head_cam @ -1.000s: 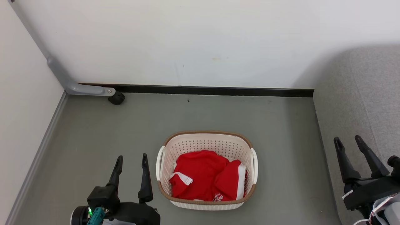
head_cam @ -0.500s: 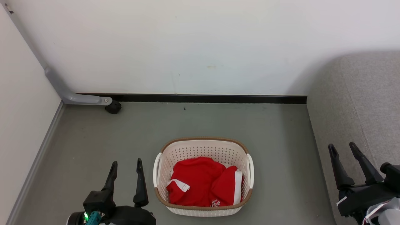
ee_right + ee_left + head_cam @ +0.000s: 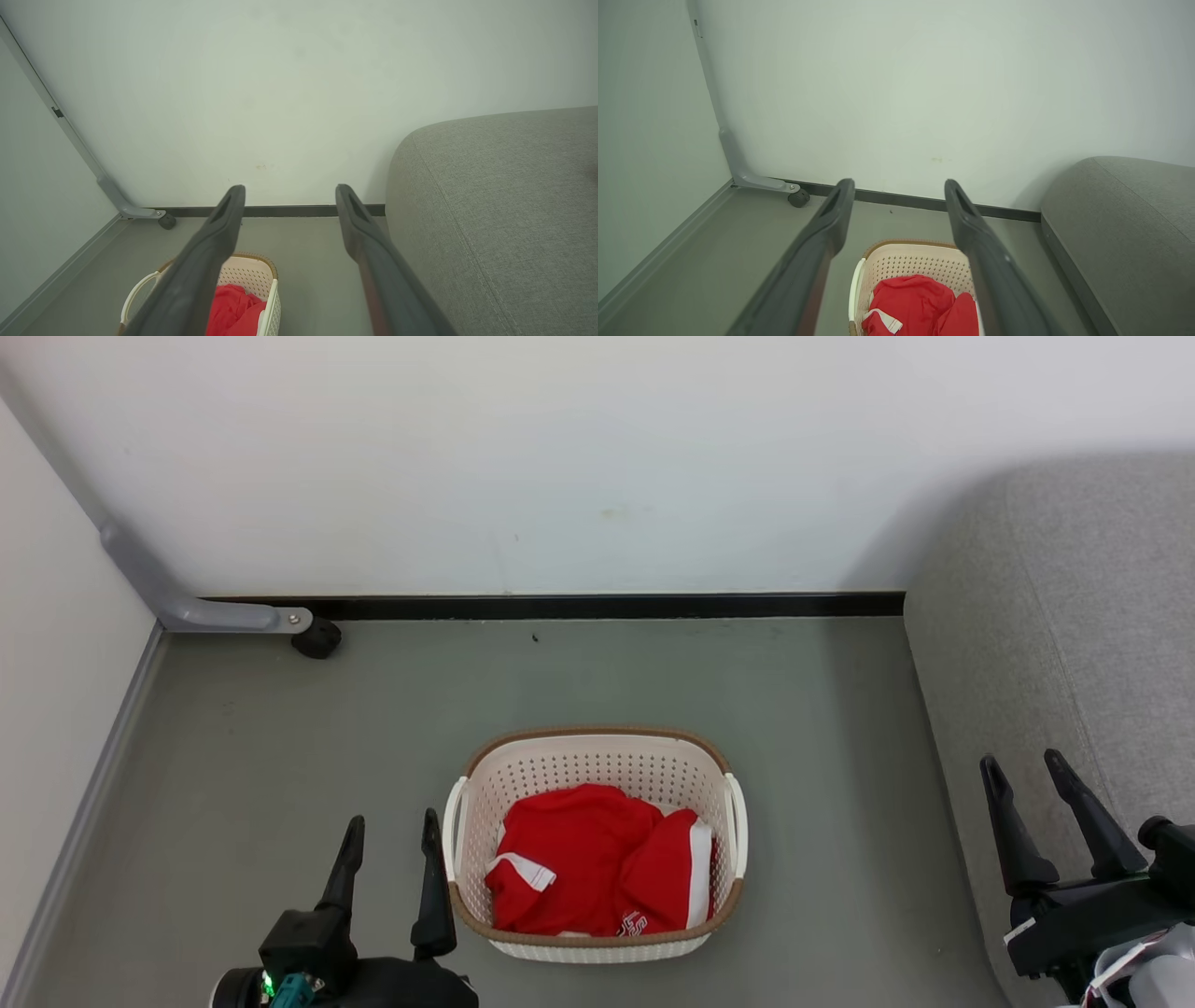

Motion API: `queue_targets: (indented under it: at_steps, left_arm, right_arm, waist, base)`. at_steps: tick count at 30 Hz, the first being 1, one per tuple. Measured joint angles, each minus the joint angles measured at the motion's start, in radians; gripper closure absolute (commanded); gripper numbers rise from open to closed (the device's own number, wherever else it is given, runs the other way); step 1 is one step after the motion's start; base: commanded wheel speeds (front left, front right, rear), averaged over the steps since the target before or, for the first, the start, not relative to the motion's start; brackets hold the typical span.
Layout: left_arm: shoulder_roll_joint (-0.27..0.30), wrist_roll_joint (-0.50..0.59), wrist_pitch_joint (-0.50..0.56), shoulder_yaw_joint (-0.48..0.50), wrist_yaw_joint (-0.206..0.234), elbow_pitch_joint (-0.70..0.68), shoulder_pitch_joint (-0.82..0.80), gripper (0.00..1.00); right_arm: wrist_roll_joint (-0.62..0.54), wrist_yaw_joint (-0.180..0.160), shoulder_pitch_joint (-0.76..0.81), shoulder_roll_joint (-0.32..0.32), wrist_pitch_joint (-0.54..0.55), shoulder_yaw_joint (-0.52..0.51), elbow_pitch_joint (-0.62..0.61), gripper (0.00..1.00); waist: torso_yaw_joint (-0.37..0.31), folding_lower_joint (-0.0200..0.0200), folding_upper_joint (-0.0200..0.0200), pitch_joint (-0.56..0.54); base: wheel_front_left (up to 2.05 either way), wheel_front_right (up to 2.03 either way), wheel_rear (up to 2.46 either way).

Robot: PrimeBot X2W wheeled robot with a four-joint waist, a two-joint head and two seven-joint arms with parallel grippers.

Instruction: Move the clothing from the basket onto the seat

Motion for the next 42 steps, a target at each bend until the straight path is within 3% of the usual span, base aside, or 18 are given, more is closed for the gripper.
queue_targets:
  at_steps: [19, 28, 42]
  left_arm:
    - [0.000, -0.008, 0.000, -0.149, 0.000, -0.058, -0.100, 0.00]
    - [0.000, -0.012, 0.000, -0.205, 0.000, -0.043, -0.196, 0.00]
    - [-0.002, -0.047, 0.000, -0.281, 0.000, 0.022, -0.399, 0.00]
  right_arm:
    - [-0.020, 0.007, -0.022, -0.028, 0.000, -0.019, -0.082, 0.00]
    - [-0.008, 0.007, -0.111, -0.093, 0.000, 0.041, -0.141, 0.00]
    - [0.057, 0.007, -0.220, -0.205, 0.000, 0.045, -0.206, 0.00]
  waist:
    - [-0.043, 0.0001, 0.0001, 0.171]
    - [-0.070, 0.0001, 0.0001, 0.294]
    - [-0.107, 0.0001, 0.0002, 0.496]
  base:
    - [0.00, 0.00, 0.00]
    - [0.00, 0.00, 0.00]
    - [0.00, 0.00, 0.00]
